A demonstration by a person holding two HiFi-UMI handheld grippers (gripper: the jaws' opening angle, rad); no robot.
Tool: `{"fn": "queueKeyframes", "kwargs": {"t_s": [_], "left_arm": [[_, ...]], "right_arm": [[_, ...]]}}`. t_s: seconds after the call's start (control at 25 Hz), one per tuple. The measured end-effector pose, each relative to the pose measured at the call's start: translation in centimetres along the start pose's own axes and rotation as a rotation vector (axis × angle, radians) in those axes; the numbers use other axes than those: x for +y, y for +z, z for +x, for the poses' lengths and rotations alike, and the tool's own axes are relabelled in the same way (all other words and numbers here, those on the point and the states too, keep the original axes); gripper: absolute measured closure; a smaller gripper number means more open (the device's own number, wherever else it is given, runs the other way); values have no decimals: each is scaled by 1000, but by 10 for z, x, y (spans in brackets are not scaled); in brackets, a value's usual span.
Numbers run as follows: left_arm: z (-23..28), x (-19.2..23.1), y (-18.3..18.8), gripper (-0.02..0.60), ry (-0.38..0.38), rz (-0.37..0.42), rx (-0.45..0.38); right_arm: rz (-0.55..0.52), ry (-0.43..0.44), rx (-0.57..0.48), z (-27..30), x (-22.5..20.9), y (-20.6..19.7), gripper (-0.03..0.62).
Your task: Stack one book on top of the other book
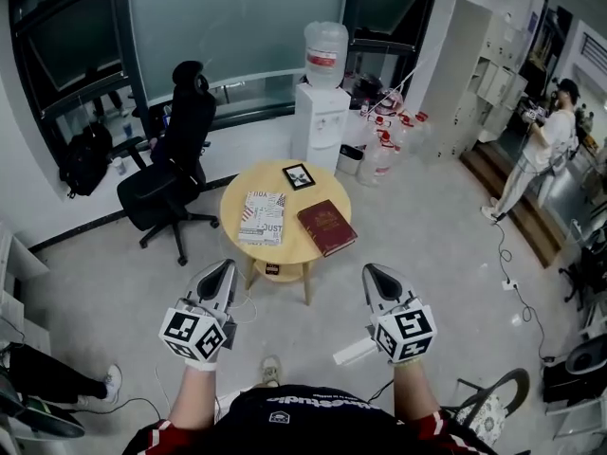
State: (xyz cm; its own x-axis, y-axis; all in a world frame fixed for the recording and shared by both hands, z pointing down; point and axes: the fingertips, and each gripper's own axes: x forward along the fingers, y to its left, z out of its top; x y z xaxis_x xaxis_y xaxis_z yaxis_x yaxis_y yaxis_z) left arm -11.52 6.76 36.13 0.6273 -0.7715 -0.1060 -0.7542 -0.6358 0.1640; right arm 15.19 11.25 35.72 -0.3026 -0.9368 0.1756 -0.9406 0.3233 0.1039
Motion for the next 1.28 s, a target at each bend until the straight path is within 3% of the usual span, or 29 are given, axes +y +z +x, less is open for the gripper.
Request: {"fn": "queueKeyframes", "kwargs": {"t_s": [0.52, 1.0, 1.28], "left_arm": [[81, 59, 8, 565, -123, -7, 22], [104, 130, 5, 565, -144, -27, 21], [103, 147, -3, 565, -135, -63, 15]], "right_arm": [[22, -87, 5, 80, -18, 19, 566], [6, -109, 24, 146, 0, 30, 566], [-20, -97, 54, 161, 4, 30, 566]]}}
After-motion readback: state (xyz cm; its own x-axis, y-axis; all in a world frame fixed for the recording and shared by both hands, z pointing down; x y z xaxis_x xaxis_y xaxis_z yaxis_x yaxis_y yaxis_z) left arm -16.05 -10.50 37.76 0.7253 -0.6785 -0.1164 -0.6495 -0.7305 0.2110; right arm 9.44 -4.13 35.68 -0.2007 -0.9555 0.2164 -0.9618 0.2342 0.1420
